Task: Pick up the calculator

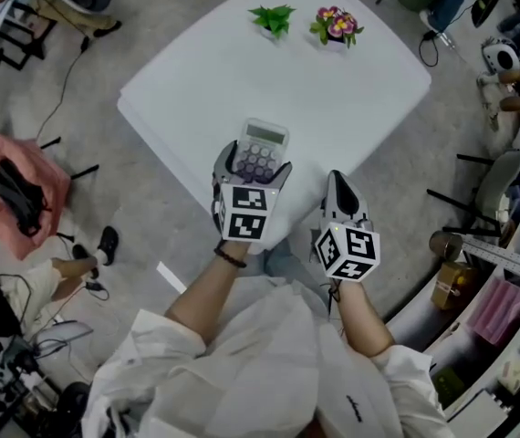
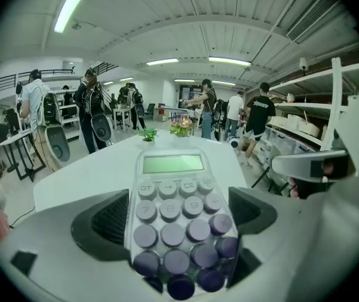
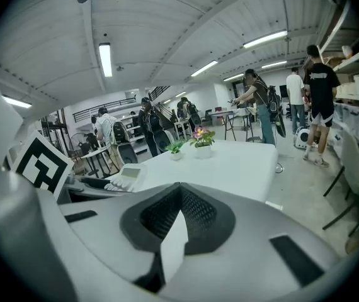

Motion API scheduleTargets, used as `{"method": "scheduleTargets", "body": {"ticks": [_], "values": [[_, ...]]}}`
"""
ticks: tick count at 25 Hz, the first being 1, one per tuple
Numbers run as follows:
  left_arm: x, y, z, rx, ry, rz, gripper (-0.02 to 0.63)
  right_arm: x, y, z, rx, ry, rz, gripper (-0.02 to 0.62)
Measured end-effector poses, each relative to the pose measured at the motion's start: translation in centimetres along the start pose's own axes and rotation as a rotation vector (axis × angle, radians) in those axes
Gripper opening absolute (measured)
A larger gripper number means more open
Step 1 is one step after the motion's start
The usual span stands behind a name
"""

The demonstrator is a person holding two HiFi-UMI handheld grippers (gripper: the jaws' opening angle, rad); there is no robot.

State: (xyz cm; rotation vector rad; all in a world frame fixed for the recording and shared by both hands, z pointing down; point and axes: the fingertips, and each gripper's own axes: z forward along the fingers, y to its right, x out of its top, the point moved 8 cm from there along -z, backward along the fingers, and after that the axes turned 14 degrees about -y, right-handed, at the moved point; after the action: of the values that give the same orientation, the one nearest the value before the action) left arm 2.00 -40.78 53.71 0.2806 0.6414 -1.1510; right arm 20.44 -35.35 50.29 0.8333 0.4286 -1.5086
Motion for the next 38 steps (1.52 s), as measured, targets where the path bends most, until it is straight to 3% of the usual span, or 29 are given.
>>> {"method": "scheduleTargets", "body": {"ticks": [16, 27, 38], "values": [[5.3, -0.8, -11.1, -0.011, 0.268, 0.067, 0.508, 5.5, -1.0, -6.4, -0.039, 0.202, -0.038, 0.017], [6.4, -2.8, -18.4, 0.027, 0.453, 0.092, 0.508, 9.0, -1.6, -10.4, -0.034, 0.339, -0.114, 0.017], [6.6, -3.4, -23.3, 0.066, 0.582, 0.093, 0.508, 10.1, -1.4, -13.5, -0.045, 0.416, -0.146, 0.017]]}}
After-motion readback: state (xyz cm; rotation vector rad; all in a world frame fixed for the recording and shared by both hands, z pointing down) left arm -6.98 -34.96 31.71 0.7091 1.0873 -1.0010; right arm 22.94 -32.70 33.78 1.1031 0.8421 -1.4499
